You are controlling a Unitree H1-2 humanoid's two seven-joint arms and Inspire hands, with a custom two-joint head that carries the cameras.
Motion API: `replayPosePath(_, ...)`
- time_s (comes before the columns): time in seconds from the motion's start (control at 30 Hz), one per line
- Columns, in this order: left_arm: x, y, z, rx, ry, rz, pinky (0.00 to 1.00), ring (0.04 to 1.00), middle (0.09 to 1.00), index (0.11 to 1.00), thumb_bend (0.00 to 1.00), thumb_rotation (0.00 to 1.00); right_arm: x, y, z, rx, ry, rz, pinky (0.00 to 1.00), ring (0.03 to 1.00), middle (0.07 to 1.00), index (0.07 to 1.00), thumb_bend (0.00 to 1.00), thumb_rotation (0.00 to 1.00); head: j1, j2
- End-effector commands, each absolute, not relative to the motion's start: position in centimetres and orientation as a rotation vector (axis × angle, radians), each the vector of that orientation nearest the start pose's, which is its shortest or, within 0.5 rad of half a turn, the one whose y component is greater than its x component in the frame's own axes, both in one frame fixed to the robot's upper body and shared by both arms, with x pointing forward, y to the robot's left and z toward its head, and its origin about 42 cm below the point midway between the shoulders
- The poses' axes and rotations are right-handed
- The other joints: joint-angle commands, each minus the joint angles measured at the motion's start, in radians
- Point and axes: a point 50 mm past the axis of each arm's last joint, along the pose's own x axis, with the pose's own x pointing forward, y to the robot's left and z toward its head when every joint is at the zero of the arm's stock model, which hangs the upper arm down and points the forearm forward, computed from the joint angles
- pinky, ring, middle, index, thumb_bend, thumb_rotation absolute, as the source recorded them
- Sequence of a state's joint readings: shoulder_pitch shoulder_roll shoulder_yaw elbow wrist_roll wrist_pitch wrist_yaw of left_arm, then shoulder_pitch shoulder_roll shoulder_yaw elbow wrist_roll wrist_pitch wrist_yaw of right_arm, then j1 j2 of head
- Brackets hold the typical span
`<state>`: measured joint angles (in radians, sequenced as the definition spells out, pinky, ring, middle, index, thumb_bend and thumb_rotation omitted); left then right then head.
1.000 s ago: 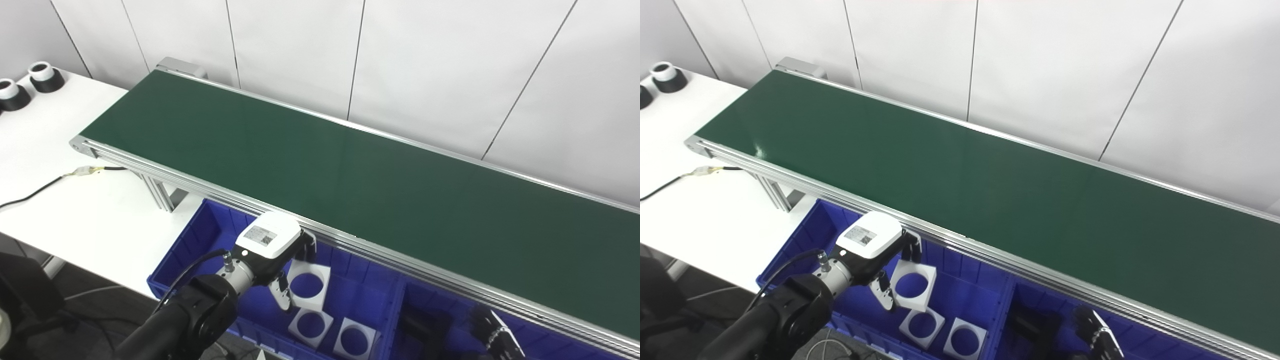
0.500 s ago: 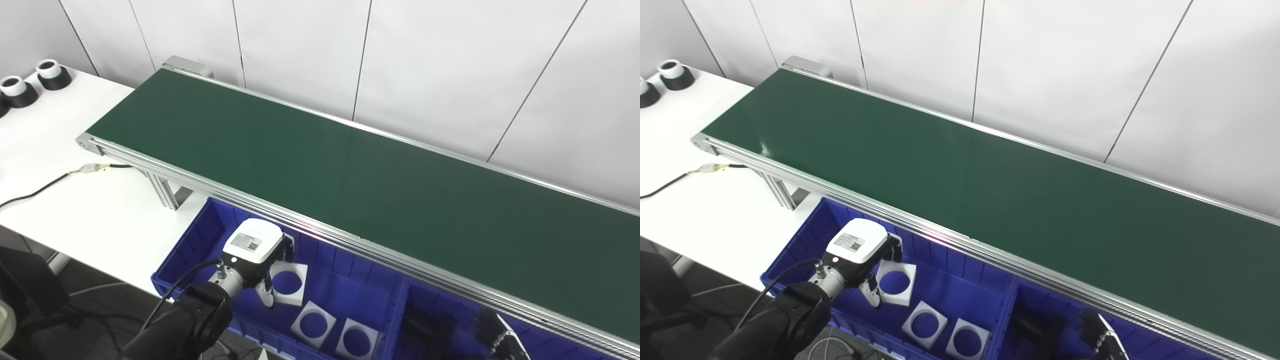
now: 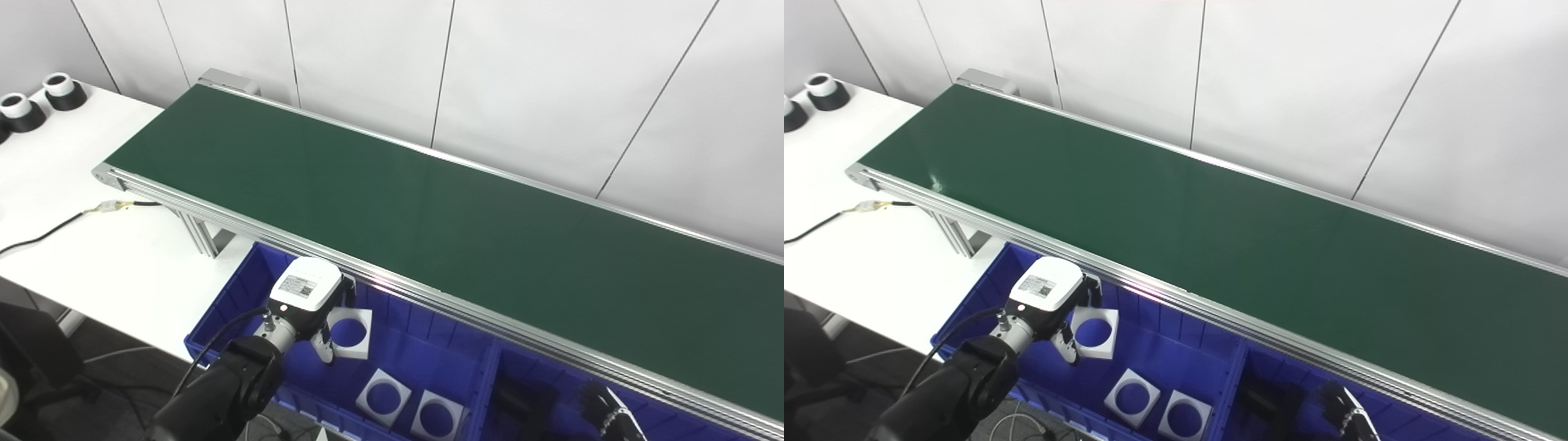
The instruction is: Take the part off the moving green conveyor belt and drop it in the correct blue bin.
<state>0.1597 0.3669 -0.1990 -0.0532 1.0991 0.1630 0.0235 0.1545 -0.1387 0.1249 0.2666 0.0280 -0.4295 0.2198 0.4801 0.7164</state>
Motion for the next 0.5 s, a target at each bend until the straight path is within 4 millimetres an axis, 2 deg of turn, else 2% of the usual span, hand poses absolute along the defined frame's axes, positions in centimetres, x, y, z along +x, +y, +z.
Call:
replayPosePath(0.0, 23.2, 29.8, 8.7, 1.484, 0.085, -0.071, 0.37, 0.421, 0.478, 0.541, 0.81, 0.12, 21.0, -22.7, 2.4, -0.09, -0.06, 0.317, 0.84, 0.863, 0.841, 0.848, 0.77, 0.75, -0.001, -0.001)
replayPosePath(0.03, 23.2, 29.8, 8.7, 1.503, 0.096, -0.088, 0.41, 0.47, 0.533, 0.577, 0.9, 0.2, 21.0, -22.7, 2.4, -0.093, -0.06, 0.318, 0.85, 0.862, 0.842, 0.849, 0.77, 0.75, -0.002, -0.001)
replayPosePath(0.07, 23.2, 29.8, 8.9, 1.516, 0.11, -0.106, 0.46, 0.533, 0.593, 0.611, 0.95, 0.27, 21.0, -22.7, 2.4, -0.094, -0.06, 0.318, 0.85, 0.863, 0.841, 0.85, 0.77, 0.75, -0.003, -0.001)
replayPosePath(0.1, 23.2, 29.8, 9.0, 1.524, 0.121, -0.119, 0.53, 0.614, 0.661, 0.654, 0.98, 0.33, 21.0, -22.7, 2.4, -0.093, -0.059, 0.318, 0.85, 0.863, 0.839, 0.85, 0.77, 0.76, -0.003, -0.001)
replayPosePath(0.13, 23.2, 29.7, 9.1, 1.53, 0.128, -0.127, 0.57, 0.646, 0.687, 0.671, 0.99, 0.35, 21.0, -22.7, 2.4, -0.094, -0.06, 0.319, 0.85, 0.864, 0.839, 0.85, 0.77, 0.76, -0.003, -0.001)
replayPosePath(0.2, 23.2, 29.7, 9.4, 1.533, 0.135, -0.139, 0.61, 0.674, 0.709, 0.691, 1.0, 0.39, 21.0, -22.7, 2.4, -0.095, -0.06, 0.32, 0.84, 0.861, 0.841, 0.851, 0.77, 0.76, -0.002, -0.001)
replayPosePath(0.47, 23.3, 29.4, 10.0, 1.526, 0.135, -0.155, 0.62, 0.681, 0.712, 0.697, 1.0, 0.41, 21.2, -22.8, 2.5, -0.094, -0.063, 0.318, 0.84, 0.855, 0.835, 0.848, 0.76, 0.76, -0.001, -0.001)
